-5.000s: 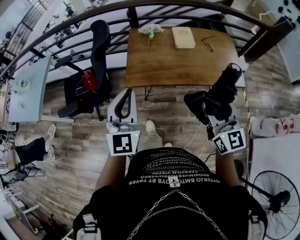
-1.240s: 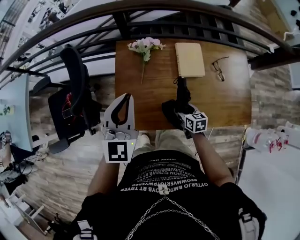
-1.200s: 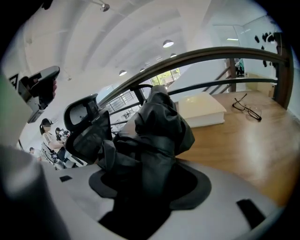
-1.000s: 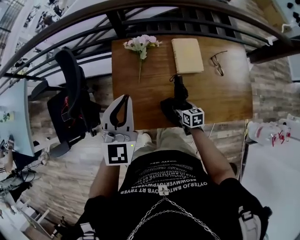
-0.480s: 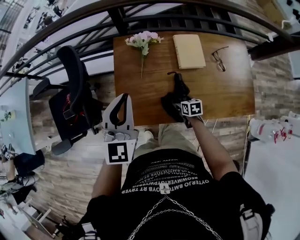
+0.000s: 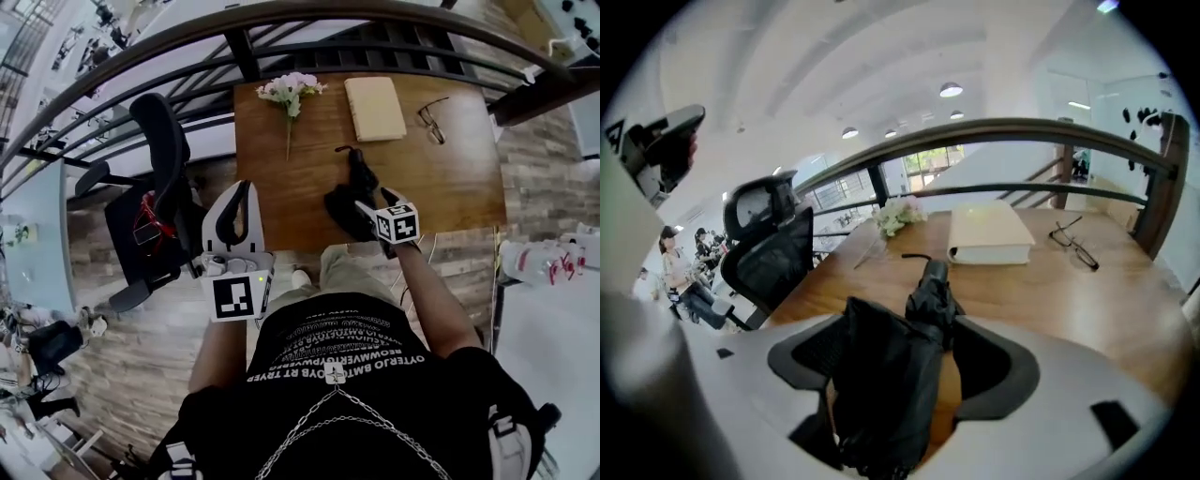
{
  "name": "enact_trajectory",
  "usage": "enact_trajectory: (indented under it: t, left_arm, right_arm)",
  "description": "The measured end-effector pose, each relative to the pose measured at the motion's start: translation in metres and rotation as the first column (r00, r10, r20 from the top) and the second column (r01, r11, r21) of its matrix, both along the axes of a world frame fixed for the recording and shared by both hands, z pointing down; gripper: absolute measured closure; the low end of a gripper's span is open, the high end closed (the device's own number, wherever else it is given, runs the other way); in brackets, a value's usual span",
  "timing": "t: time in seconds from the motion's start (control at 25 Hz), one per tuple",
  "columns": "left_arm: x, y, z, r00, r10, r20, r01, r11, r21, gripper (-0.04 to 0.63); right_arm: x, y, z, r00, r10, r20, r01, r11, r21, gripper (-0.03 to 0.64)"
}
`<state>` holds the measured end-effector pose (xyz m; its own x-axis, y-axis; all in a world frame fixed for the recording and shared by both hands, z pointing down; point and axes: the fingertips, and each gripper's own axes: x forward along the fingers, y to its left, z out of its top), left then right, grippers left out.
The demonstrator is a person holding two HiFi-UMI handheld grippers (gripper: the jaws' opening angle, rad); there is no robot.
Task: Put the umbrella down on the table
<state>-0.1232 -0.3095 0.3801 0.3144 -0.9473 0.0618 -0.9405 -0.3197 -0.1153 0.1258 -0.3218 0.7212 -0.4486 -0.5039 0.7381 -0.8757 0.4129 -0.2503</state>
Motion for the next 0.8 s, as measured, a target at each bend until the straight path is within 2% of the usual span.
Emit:
enact_trajectory:
  t: [0.12, 0.28, 0.4, 0.56, 0.8]
  left_arm:
    - [-0.005, 0.006, -0.007, 1.0, -0.001, 0.022, 0.001, 1.0, -0.007, 0.563]
    - [-0.016, 0.018, -0.019, 1.0, -0.012, 0.005, 0.012, 1.0, 0.0, 0.563]
    - [-0.018, 0.028, -0.029, 1.0, -0.009, 0.005, 0.009, 1.0, 0.011, 0.563]
    - [-0.013, 0.042, -0.043, 1.0, 0.017, 0.01, -0.017, 0.999, 0.038, 0.563]
    - [-0.015, 0.062, -0.057, 0.999, 0.041, -0.004, -0.041, 0.997, 0.064, 0.563]
  right_arm:
    - [0.003, 0.001, -0.045, 0.997, 0.033, 0.071, -0.042, 0.991, 0.124, 0.277]
    - [0.007, 0.009, -0.106, 0.997, 0.05, 0.066, -0.068, 0.951, 0.302, 0.489]
    - [0.013, 0.015, -0.151, 0.995, 0.079, 0.067, -0.099, 0.906, 0.411, 0.574]
    - [0.022, 0.028, -0.209, 0.989, 0.113, 0.096, -0.146, 0.849, 0.507, 0.6]
    - [0.022, 0.06, -0.3, 0.988, 0.096, 0.122, -0.152, 0.765, 0.626, 0.601]
